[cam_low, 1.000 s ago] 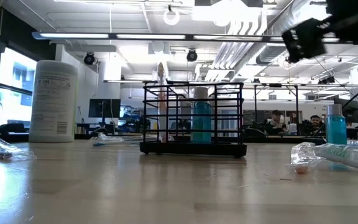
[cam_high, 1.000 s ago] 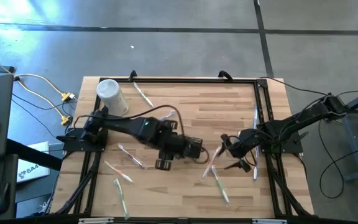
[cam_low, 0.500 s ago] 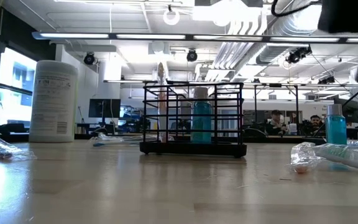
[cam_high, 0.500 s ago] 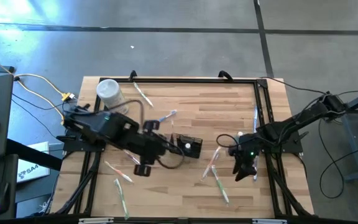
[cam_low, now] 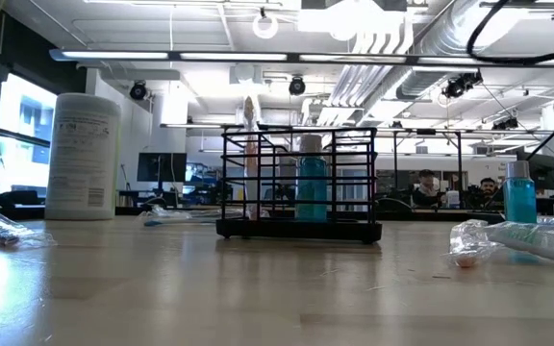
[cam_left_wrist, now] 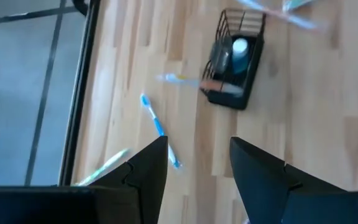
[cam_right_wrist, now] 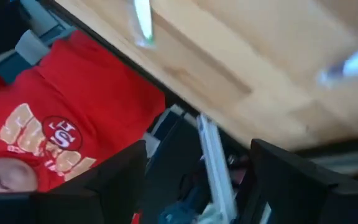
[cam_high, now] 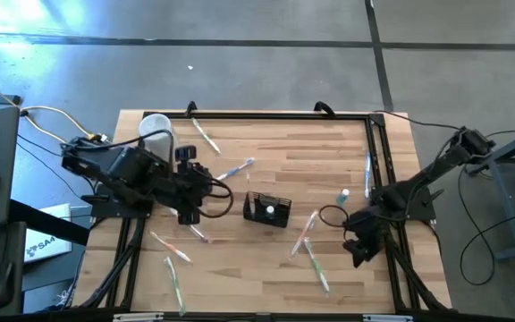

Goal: Pick & Place toothbrushing station
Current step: Put the right purple toothbrush into the mesh organizer

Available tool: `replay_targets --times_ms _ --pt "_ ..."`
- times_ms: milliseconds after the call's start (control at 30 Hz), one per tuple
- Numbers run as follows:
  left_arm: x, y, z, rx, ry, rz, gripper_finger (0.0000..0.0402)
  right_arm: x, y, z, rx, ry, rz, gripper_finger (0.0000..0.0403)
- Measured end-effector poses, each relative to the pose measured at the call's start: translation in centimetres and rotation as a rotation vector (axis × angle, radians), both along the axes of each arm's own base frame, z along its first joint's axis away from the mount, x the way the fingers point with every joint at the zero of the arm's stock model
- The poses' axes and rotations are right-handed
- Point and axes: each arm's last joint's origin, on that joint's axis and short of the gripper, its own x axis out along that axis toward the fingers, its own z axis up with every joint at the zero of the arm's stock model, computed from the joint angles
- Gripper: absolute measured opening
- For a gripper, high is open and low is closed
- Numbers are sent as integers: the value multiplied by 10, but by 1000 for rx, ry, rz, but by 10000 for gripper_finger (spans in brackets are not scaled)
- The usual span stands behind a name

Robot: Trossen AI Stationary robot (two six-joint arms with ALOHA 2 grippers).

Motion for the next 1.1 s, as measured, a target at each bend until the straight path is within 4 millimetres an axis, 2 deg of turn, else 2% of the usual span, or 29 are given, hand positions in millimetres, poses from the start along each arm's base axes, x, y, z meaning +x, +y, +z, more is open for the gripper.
replay_targets --times_ms 100,200,367,433,600,767,900,1000,1100 --pt "-4 2 -20 15 3 -20 171 -2 4 8 -12 63 -20 280" --pt "-13 6 -34 17 -7 -31 171 -9 0 11 -122 153 -51 280" --pt "-35 16 -41 -6 -115 -20 171 -29 -14 2 -406 320 -121 280" --pt "-43 20 -41 -10 -181 -18 171 -32 -18 -1 -514 337 -179 280" --pt "-53 25 -44 -8 -308 -49 171 -29 -16 -1 -572 244 -252 280" --pt "-49 23 -54 -17 -362 -59 171 -27 -16 0 -572 221 -276 280" --pt "-41 20 -66 -8 -341 -63 171 -28 -18 -1 -602 228 -301 280" --pt "-35 17 -73 15 -307 -76 171 -23 -20 -1 -685 117 -381 280" --pt "-33 16 -73 55 -292 -114 171 -17 -18 1 -684 21 -422 280"
